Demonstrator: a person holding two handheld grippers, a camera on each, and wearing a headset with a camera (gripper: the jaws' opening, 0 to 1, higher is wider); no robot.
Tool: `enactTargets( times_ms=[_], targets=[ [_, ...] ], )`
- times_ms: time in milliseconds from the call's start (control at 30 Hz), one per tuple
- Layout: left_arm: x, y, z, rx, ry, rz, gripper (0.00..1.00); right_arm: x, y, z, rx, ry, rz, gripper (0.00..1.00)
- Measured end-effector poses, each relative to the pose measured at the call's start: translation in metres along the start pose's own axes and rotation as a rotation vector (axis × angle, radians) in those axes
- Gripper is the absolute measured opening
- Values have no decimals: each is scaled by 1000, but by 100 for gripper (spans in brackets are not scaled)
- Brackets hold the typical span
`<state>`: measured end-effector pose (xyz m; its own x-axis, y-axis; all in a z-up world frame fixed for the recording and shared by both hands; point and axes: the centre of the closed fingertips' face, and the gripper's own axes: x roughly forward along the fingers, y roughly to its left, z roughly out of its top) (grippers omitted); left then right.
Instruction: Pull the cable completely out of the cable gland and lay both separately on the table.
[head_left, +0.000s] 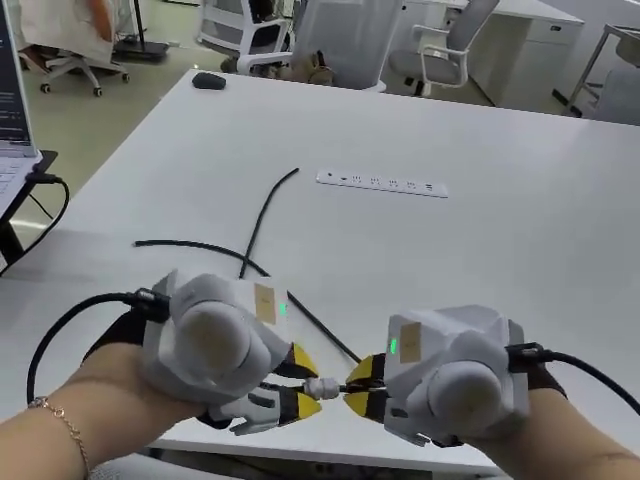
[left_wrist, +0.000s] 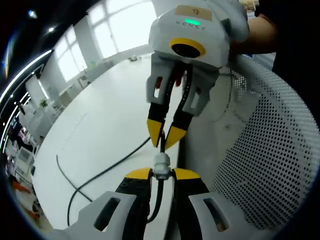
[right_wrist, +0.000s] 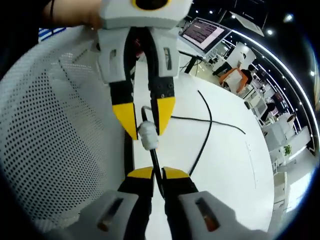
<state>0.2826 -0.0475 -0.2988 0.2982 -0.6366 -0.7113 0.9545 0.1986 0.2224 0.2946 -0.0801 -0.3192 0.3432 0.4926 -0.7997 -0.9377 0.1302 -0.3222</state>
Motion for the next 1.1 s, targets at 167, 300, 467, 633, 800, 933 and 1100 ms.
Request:
enactTargets(
  times_ms=[167, 300, 467, 633, 800, 933, 1100],
  targets=[
    [0, 2, -1, 10, 7, 16, 17, 3, -1, -26, 88, 102, 1, 4],
    [-3, 5, -1, -5, 0, 34, 17, 1, -7, -40, 122, 161, -36, 4],
    [-6, 10, 1, -30, -15, 52, 17, -9, -22, -65, 211, 254, -118, 5],
    [-9, 17, -3, -55, -12, 80, 17, -21, -36, -78, 258, 303, -196, 5],
    [-9, 15, -2, -44, -9, 83, 17, -7, -11, -55, 280, 195, -62, 18],
    [-9, 14, 0, -25, -22, 75, 17, -9, -8, -7, 242, -26, -22, 20],
    [-8, 8, 8, 15, -46, 53, 17, -17, 0, 33, 179, -207, 18, 17]
  ],
)
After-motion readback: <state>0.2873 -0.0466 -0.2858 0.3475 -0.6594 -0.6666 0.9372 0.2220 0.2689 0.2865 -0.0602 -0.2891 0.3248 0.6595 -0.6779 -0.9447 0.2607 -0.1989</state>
